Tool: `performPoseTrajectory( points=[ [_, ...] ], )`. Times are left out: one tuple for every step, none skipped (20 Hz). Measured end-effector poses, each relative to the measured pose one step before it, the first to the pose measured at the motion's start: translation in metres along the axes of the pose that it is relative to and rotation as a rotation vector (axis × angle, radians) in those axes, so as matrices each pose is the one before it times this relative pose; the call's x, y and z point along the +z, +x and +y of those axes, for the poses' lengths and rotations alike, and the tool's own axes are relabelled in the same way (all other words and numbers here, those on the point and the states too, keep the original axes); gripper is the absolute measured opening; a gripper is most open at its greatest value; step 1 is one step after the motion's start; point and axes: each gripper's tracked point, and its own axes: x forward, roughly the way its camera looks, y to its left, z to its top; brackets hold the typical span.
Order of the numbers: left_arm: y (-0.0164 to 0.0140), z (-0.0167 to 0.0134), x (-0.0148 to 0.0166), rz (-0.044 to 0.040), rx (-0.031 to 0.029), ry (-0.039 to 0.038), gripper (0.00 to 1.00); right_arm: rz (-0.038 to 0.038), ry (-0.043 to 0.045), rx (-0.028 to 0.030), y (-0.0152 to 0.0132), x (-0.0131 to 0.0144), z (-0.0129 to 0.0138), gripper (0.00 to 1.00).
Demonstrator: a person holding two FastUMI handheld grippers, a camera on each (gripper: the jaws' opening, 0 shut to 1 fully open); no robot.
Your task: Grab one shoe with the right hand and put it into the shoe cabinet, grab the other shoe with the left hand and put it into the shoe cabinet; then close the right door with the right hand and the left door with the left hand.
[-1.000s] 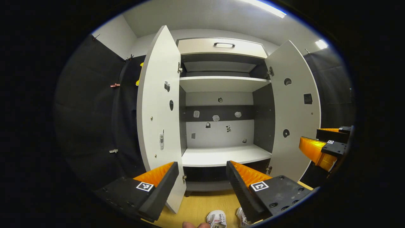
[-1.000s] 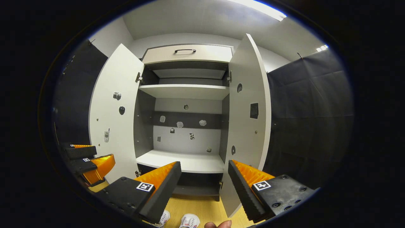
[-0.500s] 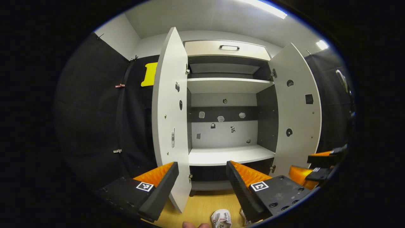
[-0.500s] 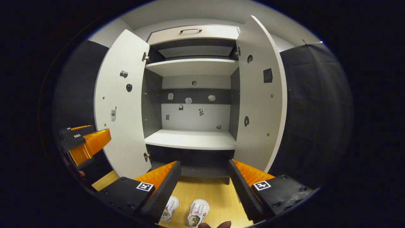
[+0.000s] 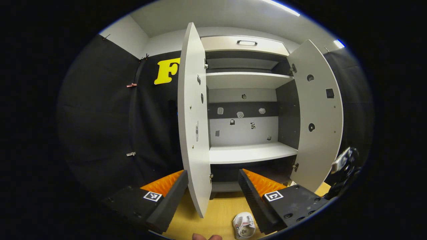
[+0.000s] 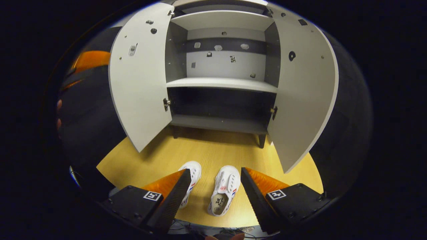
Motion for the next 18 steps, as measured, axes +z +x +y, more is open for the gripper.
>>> performPoseTrajectory(
  points=[
    [-0.00005, 0.00189, -0.00019, 0.00065, 0.00450, 0.00094, 0.95, 0.03799, 0.01601, 0.00168, 0.00982, -0.01801, 0.00083, 0.99],
    [-0.00026, 0.00227, -0.00124, 0.00220, 0.00346, -0.00135, 0.95, 0.03359, 0.02160, 0.00331, 0.00773, -0.01644, 0.00112, 0.99],
    [-0.00008, 0.00125, -0.00047, 0.00257, 0.00285, -0.00061, 0.95, 0.03224, 0.02223, -0.00579, 0.01124, -0.01490, -0.00107, 0.99],
    [-0.00001, 0.00279, -0.00218, 0.00321, 0.00357, 0.00110, 0.95, 0.02227, 0.02358, -0.00717, 0.00915, -0.01011, -0.00096, 0.96],
    [0.00010, 0.00161, -0.00096, 0.00311, 0.00185, 0.00304, 0.95, 0.02009, 0.02411, -0.01007, 0.01111, -0.01051, -0.00331, 0.86],
    [0.00084, 0.00170, -0.00168, 0.00168, 0.00133, 0.00319, 0.95, 0.02292, 0.02610, -0.00603, 0.00974, -0.00980, -0.00160, 0.81],
    [0.00048, 0.00266, -0.00110, 0.00208, 0.00301, 0.00363, 0.95, 0.02198, 0.02573, -0.00680, 0.00919, -0.00895, -0.00151, 0.69],
    [0.00119, 0.00292, -0.00226, 0.00374, 0.00425, 0.00247, 0.95, 0.02523, 0.02135, -0.00830, 0.00751, -0.00860, -0.00247, 0.61],
    [0.00073, 0.00176, -0.00134, 0.00405, 0.00284, 0.00125, 0.95, 0.01657, 0.02098, -0.00089, 0.00785, -0.00681, -0.00049, 0.48],
    [0.00045, 0.00200, -0.00208, 0.00487, 0.00267, 0.00048, 0.95, 0.01627, 0.01387, -0.00742, 0.00748, -0.00646, -0.00269, 0.47],
    [0.00053, 0.00182, -0.00145, 0.00453, 0.00033, 0.00039, 0.95, 0.01131, 0.00871, -0.00671, 0.00708, -0.00463, -0.00178, 0.47],
    [0.00053, 0.00175, -0.00223, 0.00387, 0.00258, 0.00033, 0.95, 0.00416, 0.00669, -0.00752, 0.00537, -0.00253, -0.00157, 0.47],
    [0.00100, 0.00113, -0.00149, 0.00350, 0.00127, 0.00094, 0.95, -0.00013, 0.00448, -0.00286, 0.00608, -0.00077, 0.00042, 0.47],
    [0.00100, 0.00133, -0.00278, 0.00436, 0.00145, 0.00197, 0.95, -0.00588, -0.00296, -0.00505, 0.00702, 0.00016, 0.00110, 0.47],
    [0.00077, 0.00150, -0.00131, 0.00383, 0.00188, 0.00253, 0.95, -0.00195, -0.00525, -0.00065, 0.00492, 0.00033, 0.00155, 0.47],
    [0.00083, 0.00074, -0.00263, 0.00272, 0.00134, 0.00227, 0.95, 0.00025, -0.00933, -0.00158, 0.00548, -0.00038, 0.00205, 0.47],
    [0.00028, 0.00018, -0.00205, 0.00483, 0.00124, 0.00263, 0.95, -0.00535, -0.00734, -0.00280, 0.00549, 0.00106, 0.00198, 0.47],
    [0.00034, 0.00036, -0.00158, 0.00340, 0.00015, 0.00396, 0.95, -0.01669, -0.02058, -0.04066, 0.00107, 0.01081, -0.00848, 0.47]
  ],
)
